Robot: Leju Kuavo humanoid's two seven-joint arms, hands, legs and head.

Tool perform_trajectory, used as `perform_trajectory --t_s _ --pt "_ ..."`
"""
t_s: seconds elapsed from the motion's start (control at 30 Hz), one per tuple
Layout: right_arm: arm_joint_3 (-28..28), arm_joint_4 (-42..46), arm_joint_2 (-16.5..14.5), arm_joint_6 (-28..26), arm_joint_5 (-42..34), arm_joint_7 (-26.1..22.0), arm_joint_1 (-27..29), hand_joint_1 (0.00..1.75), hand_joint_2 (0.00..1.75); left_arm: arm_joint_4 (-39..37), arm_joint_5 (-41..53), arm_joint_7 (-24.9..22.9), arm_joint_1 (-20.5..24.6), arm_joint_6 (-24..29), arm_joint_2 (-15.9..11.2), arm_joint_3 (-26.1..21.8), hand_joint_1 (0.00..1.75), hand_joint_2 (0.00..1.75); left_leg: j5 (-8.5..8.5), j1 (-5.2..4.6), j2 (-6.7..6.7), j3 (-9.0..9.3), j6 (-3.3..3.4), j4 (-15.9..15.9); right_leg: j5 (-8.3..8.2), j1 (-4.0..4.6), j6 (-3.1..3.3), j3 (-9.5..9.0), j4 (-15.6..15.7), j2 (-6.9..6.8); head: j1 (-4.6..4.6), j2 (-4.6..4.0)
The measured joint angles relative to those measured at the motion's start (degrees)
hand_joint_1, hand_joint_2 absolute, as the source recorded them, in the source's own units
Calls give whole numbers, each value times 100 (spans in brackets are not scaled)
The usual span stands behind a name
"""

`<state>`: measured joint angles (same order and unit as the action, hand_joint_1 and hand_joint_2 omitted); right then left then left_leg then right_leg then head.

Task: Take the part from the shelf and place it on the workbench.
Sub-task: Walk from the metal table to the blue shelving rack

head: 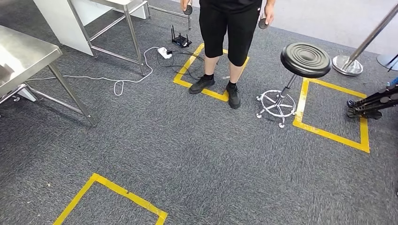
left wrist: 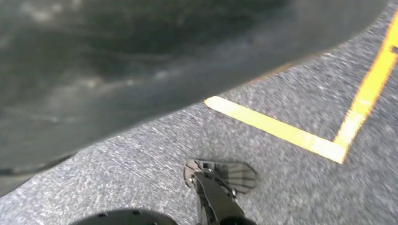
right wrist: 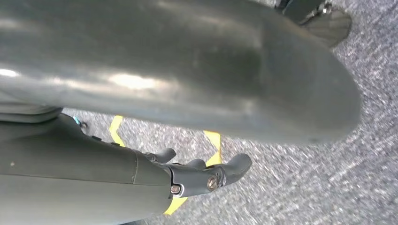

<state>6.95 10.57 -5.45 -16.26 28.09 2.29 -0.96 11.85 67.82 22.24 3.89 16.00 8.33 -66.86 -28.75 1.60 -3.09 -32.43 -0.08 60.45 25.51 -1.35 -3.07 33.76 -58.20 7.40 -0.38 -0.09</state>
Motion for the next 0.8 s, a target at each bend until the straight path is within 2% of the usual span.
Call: perform_trajectory --t_s 0.03,0.07,0.13,0.17,0.2,0.23,0.27,0.3,0.33,0.37,0.4,0.43,0.5,0.53,0.6,0.63,0.67,0.77,0.8 --pt "0 -1 1 0 -1 2 12 0 0 1 -1 1 7 2 1 -1 0 0 15 -9 57 2 50 -15 6 -2 -25 35 -20 -59 1 0" --pt "0 -1 1 0 -1 5 18 0 0 2 -1 1 13 3 1 -1 0 0 28 -8 117 4 96 -30 58 5 -36 109 -126 -187 19 0" --pt "0 -1 -4 0 -1 13 6 0 0 4 1 3 18 4 3 -1 0 0 32 -13 253 2 160 -46 330 21 -14 412 -722 -525 62 0" --pt "0 -1 -7 0 0 15 -5 0 0 4 1 3 14 3 3 -1 0 0 25 -25 333 -2 179 -46 499 23 -2 635 -1144 -622 81 0" --pt "0 -1 -7 0 0 15 -13 0 0 4 1 3 8 3 3 -1 0 0 19 -36 418 -4 187 -46 621 21 -6 825 -1503 -664 82 0" --pt "0 -1 -7 0 0 15 -10 0 0 4 1 3 5 3 3 -2 0 0 14 -44 497 -4 192 -45 658 19 -28 919 -1676 -684 82 0" --pt "1 -1 -5 0 -1 15 -4 0 0 4 1 3 7 2 3 -2 0 0 9 -47 569 -1 193 -45 604 19 -67 886 -1607 -703 84 0" --pt "1 -1 -3 0 -1 15 2 0 0 4 1 3 11 2 5 -2 0 0 4 -49 634 5 189 -45 481 24 -105 723 -1297 -752 83 0" --pt "1 -1 -2 0 -1 15 1 0 0 4 1 3 15 3 8 -2 0 0 -3 -54 695 17 180 -45 339 42 -119 477 -843 -896 85 0" --pt "2 -1 -1 0 -1 15 -11 0 0 4 1 3 15 3 10 -2 0 0 -21 -70 754 31 156 -44 211 61 -113 257 -444 -1063 83 0" --pt "1 -1 -1 0 0 15 -24 0 0 4 1 3 12 3 13 -2 0 0 -38 -82 811 50 126 -45 122 85 -81 112 -165 -1190 79 0" --pt "1 -1 -2 0 0 14 -36 0 0 4 1 3 11 3 15 -3 0 0 -52 -91 873 75 92 -52 74 109 -32 52 -34 -1267 78 0" --pt "2 -1 -2 0 0 14 -41 0 0 4 1 3 16 3 25 -2 0 0 -73 -91 1012 135 19 -99 7 119 69 41 4 -1133 74 0" --pt "2 -1 -2 0 0 14 -33 0 0 4 1 3 22 3 28 -2 0 0 -100 -80 993 161 -12 -96 -25 94 111 0 46 -1057 67 0" --pt "2 -1 4 -1 -1 15 -21 0 0 4 1 3 26 10 32 -1 0 0 -272 -59 751 110 -49 128 -83 29 184 -99 133 -925 28 0" --pt "2 -1 7 -2 -1 15 -15 0 0 4 1 3 25 13 29 -1 0 0 -355 -44 597 71 -52 262 -93 11 201 -108 148 -892 10 0" --pt "2 -1 10 -2 -1 15 -15 0 0 4 1 3 24 15 28 -1 0 0 -419 -40 519 29 -50 370 -99 7 215 -112 150 -873 -1 0" --pt "2 -1 11 -2 0 15 -16 0 0 4 1 3 24 15 28 -1 0 0 -443 -38 501 8 -50 413 -100 6 222 -111 150 -866 -2 0" --pt "2 -1 10 -2 1 15 -19 0 0 4 1 2 22 19 28 -1 0 0 -518 -37 463 -66 -55 566 -98 8 231 -110 150 -838 -1 0"
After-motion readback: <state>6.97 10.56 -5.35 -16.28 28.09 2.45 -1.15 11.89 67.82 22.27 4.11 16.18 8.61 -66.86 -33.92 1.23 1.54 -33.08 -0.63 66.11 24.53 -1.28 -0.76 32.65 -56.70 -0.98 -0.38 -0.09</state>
